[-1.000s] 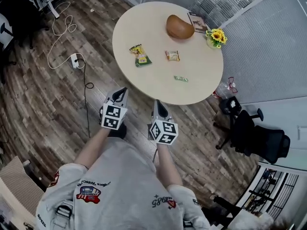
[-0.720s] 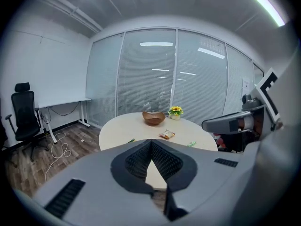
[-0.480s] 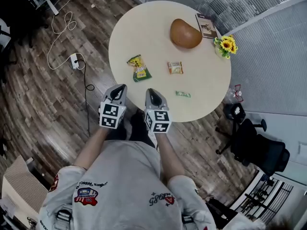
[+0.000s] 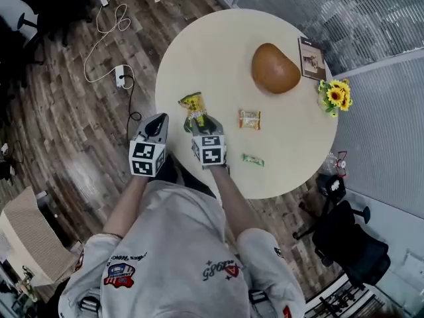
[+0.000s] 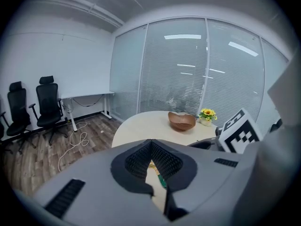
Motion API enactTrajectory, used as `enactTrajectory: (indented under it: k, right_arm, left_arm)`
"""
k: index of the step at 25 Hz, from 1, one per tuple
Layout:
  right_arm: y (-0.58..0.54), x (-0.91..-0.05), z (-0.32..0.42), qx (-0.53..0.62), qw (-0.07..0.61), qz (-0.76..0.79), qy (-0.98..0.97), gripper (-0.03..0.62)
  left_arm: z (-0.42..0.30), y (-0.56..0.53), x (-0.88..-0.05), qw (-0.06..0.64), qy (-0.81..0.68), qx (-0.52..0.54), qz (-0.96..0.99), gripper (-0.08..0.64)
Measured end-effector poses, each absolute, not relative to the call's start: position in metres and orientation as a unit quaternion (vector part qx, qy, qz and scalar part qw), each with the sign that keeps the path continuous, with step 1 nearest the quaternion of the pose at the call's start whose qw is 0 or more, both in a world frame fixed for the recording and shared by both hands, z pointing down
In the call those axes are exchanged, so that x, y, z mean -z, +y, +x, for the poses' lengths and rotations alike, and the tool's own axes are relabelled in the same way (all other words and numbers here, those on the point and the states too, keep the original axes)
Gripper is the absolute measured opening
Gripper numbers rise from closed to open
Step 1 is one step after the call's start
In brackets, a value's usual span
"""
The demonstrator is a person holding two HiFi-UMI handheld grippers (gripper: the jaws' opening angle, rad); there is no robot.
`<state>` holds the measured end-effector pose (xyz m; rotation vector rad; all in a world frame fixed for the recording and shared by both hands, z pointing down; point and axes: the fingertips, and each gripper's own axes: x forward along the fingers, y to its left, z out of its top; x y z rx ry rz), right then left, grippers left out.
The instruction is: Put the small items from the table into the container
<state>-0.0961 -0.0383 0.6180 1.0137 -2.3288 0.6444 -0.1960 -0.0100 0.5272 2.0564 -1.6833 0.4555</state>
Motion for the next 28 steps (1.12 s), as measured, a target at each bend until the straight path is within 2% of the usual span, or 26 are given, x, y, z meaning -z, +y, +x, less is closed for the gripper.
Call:
enactTrajectory:
  k: [4,9,21,24,28]
  right_arm:
    - [-0.050,-0.668,-0.108,-0.233,0.333,0.343,-0.847,0.124]
    - [-0.058,-0.698,-0.120,-0.237,0.378,0.315,-0.838,0.123]
    - [-0.052,-0.718,-0.132,-0.263,0.409,0.276,-0.829,0.073]
    - [-0.051,-0.717,-0.131,-0.257,0.412,0.268,-0.832,0.028]
    - [-0.052,-0.711,-0.123,-0.258,0.401,0.271,-0.836,0.012]
  left_arm:
    - [-0.206,-0.015,-0.529,0.223,-0.629,-0.171,0.725,0.008]
    - [-0.213,-0.023,-0.533,0.224,-0.637,-0.181,0.715,0.008]
    - [-0.207,-0.029,-0.548,0.238,-0.631,-0.199,0.711,0.008]
    - [-0.205,-0.030,-0.548,0.236,-0.628,-0.200,0.714,0.008]
    - [-0.199,-0.034,-0.545,0.233,-0.622,-0.201,0.720,0.008]
